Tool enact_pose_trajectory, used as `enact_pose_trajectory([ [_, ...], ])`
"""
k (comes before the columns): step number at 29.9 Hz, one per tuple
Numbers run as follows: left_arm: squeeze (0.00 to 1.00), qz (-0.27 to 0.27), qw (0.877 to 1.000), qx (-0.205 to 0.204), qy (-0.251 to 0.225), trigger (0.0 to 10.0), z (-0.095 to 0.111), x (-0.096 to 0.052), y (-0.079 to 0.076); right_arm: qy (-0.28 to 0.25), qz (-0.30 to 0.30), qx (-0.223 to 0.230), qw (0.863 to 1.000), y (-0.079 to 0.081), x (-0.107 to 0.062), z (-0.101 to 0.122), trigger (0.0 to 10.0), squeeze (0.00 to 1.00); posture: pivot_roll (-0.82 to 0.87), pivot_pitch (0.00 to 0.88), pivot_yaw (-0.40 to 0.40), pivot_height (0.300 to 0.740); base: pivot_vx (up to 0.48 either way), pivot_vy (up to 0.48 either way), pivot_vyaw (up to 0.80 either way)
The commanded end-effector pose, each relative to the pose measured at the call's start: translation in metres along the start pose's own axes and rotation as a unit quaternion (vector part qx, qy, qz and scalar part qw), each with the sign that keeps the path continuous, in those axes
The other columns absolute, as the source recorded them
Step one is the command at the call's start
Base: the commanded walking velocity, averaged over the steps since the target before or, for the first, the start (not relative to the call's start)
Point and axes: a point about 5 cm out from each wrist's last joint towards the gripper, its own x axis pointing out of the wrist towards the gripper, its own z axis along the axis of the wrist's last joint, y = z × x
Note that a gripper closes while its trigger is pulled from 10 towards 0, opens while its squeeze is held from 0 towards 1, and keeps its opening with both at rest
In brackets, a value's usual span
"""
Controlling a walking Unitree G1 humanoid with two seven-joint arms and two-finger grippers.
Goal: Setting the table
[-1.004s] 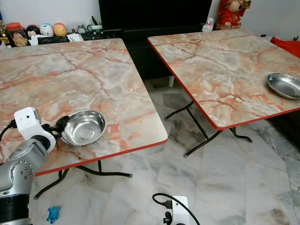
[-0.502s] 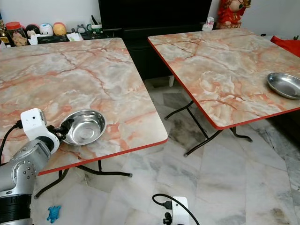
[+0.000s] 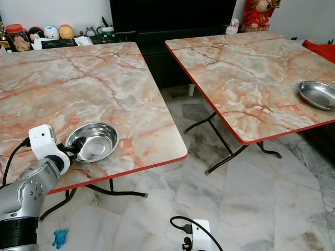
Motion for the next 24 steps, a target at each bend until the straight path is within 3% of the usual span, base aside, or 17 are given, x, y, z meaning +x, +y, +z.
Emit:
enact_pose_trajectory([
  [1, 0.0, 0.008, 1.0, 0.006, 0.013, 0.0, -0.0055, -0.0008, -0.0001, 0.009, -0.001, -0.001, 1.0, -0.0018, -0.0009, -0.005, 10.0, 0.0, 0.18, 0.038, -0.055, 0.74, 0.0, 0.0, 0.0],
  [24, 0.0, 0.014, 1.0, 0.006, 0.007, 0.0, -0.0038, -0.0012, 0.0003, 0.011, -0.002, -0.003, 1.0, -0.0031, -0.0011, -0.0062, 10.0, 0.0, 0.18, 0.038, -0.057, 0.74, 0.0, 0.0, 0.0],
])
